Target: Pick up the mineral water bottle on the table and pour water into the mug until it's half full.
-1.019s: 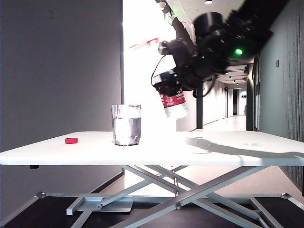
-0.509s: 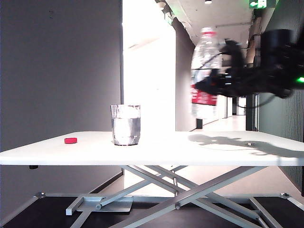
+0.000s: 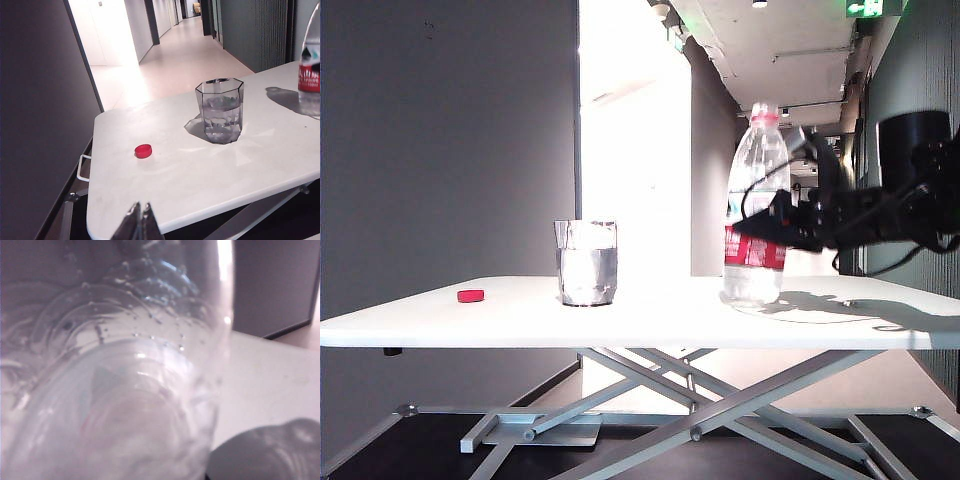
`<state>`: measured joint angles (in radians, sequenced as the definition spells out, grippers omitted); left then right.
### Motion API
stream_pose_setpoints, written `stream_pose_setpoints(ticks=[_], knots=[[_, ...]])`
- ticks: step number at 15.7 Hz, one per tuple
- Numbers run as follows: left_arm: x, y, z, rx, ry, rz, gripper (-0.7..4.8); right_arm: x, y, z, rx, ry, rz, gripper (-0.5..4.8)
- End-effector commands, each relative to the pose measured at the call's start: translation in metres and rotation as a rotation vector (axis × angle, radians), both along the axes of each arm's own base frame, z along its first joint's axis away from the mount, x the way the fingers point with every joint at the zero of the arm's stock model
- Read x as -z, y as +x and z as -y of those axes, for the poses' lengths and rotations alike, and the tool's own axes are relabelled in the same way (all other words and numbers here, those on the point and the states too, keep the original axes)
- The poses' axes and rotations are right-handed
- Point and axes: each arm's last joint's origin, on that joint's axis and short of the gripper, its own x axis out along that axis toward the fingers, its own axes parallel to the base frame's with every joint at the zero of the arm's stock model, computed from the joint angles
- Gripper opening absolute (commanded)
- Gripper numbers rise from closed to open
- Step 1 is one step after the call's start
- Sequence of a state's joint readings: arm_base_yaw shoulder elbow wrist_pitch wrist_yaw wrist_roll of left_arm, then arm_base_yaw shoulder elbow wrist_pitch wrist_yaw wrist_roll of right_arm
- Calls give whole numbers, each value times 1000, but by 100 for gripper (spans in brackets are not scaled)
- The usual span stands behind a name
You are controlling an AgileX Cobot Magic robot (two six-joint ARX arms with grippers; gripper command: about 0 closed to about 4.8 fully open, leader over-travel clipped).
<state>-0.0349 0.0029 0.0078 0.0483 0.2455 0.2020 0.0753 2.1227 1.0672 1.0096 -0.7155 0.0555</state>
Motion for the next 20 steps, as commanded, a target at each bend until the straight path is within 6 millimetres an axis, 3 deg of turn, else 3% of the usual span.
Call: stream_pose_setpoints(ticks=[1,5,11,14,15,17,20], knots=[[-2,0,0,1,-4,12,-4,-8,1,-1,-14,-3,76,179],[-2,0,0,1,-4,13,-4,6,2,-1,-30,-38,31,179],[-2,0,0,1,-4,12,-4,10,1,-1,-56,-60,3,180],[-2,0,0,1,-4,12,-4,10,0,-2,-99,-58,8,285],[-2,0,0,1,-4,12,-4,10,-1,-2,-106,-59,9,290],[-2,0,0,1,-4,12,-4,10,-1,-3,-116,-58,10,375],[-2,0,0,1,-4,12,-4,10,-1,-3,-127,-59,14,447]])
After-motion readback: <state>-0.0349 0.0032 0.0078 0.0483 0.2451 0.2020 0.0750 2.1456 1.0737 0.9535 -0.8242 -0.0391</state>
